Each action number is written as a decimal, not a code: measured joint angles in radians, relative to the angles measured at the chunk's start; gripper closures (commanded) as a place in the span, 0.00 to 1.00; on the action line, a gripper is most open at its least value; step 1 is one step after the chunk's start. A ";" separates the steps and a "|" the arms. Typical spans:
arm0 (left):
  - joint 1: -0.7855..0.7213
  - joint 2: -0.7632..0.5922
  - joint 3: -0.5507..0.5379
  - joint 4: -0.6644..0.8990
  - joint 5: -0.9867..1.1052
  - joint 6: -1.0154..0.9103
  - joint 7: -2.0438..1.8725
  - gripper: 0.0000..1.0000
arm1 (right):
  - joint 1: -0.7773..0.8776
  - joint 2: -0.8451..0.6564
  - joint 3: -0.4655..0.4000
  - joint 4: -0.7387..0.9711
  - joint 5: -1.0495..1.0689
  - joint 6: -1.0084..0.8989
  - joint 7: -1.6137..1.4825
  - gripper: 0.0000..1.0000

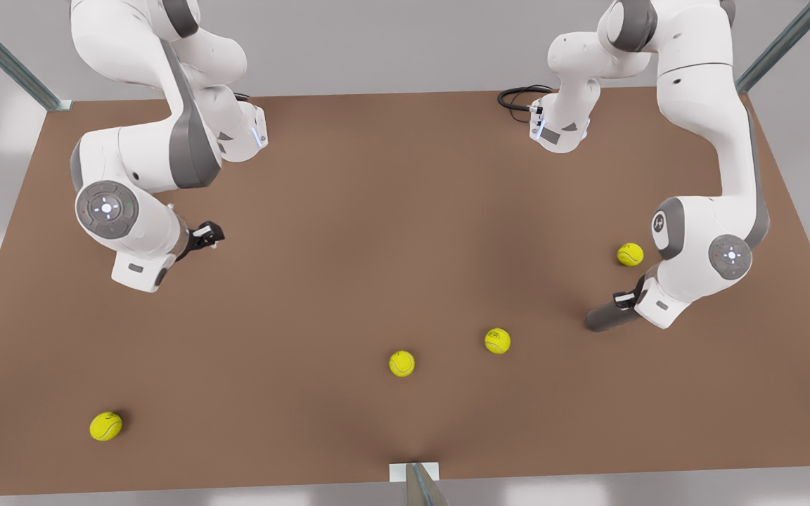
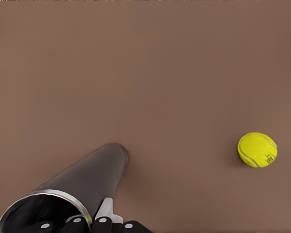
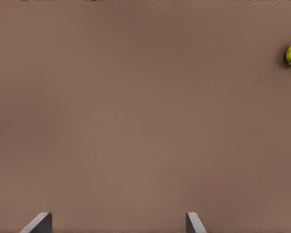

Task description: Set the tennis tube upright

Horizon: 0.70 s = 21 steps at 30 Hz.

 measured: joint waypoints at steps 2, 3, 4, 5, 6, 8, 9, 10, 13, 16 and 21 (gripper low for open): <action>0.000 0.000 0.000 0.002 0.002 0.000 -0.001 0.00 | -0.001 0.000 -0.001 0.000 0.006 -0.002 0.002 0.00; 0.000 0.000 -0.001 0.002 0.004 0.000 -0.018 0.00 | -0.004 0.001 -0.004 0.000 0.008 0.000 0.002 0.00; -0.002 0.000 -0.001 0.002 0.005 0.000 -0.019 0.00 | -0.016 0.002 -0.004 0.000 0.010 0.001 0.002 0.00; -0.002 0.000 -0.001 0.002 0.003 -0.001 -0.019 0.00 | -0.015 0.015 -0.003 -0.001 0.008 0.012 0.002 0.00; -0.002 0.000 -0.001 0.002 -0.001 -0.001 -0.022 0.00 | -0.013 0.017 -0.003 0.000 0.009 0.015 0.002 0.00; -0.002 -0.002 -0.002 0.002 0.004 -0.003 -0.027 0.00 | -0.024 0.018 -0.004 0.000 0.004 0.017 0.002 0.00; -0.002 -0.003 -0.002 0.003 0.007 -0.003 -0.038 0.00 | -0.042 0.019 -0.005 0.000 0.005 0.017 0.002 0.00; -0.003 -0.004 -0.003 0.003 0.010 -0.005 -0.042 0.00 | -0.049 0.020 -0.005 0.000 0.007 0.017 0.002 0.00; -0.003 -0.010 -0.003 0.005 0.015 -0.011 -0.042 0.00 | -0.139 0.024 -0.005 -0.003 0.002 0.062 -0.008 0.00; -0.003 -0.015 -0.003 0.019 0.017 -0.026 -0.047 0.00 | -0.239 0.043 -0.003 -0.010 0.006 0.146 -0.009 0.00; -0.003 -0.017 -0.005 0.091 0.018 -0.128 -0.047 0.00 | -0.258 0.009 0.055 -0.021 0.019 0.229 -0.195 0.00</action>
